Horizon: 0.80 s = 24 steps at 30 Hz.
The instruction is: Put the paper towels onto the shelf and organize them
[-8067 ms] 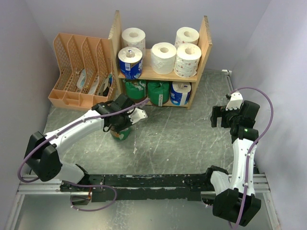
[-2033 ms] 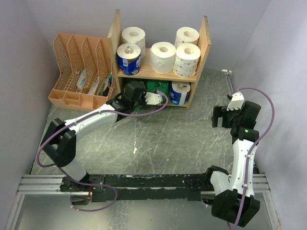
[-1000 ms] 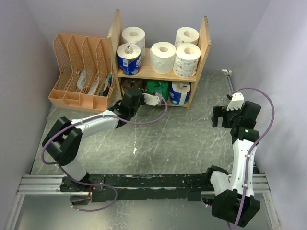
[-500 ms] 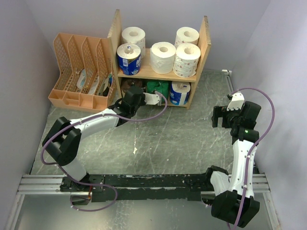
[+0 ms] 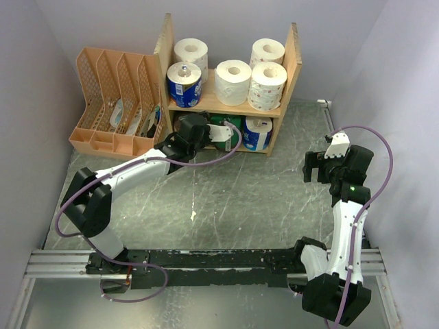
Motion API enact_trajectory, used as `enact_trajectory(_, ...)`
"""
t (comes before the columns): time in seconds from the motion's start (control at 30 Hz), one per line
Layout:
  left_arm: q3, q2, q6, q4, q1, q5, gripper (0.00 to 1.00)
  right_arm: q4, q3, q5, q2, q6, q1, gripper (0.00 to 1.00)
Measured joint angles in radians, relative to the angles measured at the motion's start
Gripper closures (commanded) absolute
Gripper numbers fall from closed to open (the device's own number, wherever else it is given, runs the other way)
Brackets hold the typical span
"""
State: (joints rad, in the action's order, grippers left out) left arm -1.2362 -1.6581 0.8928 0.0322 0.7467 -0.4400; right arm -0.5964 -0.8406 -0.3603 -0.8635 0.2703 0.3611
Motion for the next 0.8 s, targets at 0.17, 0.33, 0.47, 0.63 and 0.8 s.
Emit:
enact_trajectory(0.17,-0.014,0.007,-0.019,-0.063,0.016,0.006,0.24,0.000,0.000,0.000,0.002,0.000,0.000,0.00)
enact_trajectory(0.33,-0.042,0.037,-0.059,-0.191,0.035,0.031,0.23,0.000,0.000,-0.003,0.005,0.000,0.000,0.00)
enact_trajectory(0.47,-0.135,0.080,-0.132,-0.388,0.048,0.118,0.13,0.000,0.000,-0.010,0.004,0.000,0.000,0.00)
enact_trajectory(0.63,-0.311,0.149,-0.208,-0.625,0.068,0.245,0.00,0.003,0.001,-0.013,-0.022,-0.005,0.000,0.00)
enact_trajectory(0.8,-0.530,0.194,-0.267,-0.807,0.087,0.314,0.00,0.022,0.010,0.016,-0.042,-0.034,0.000,0.00)
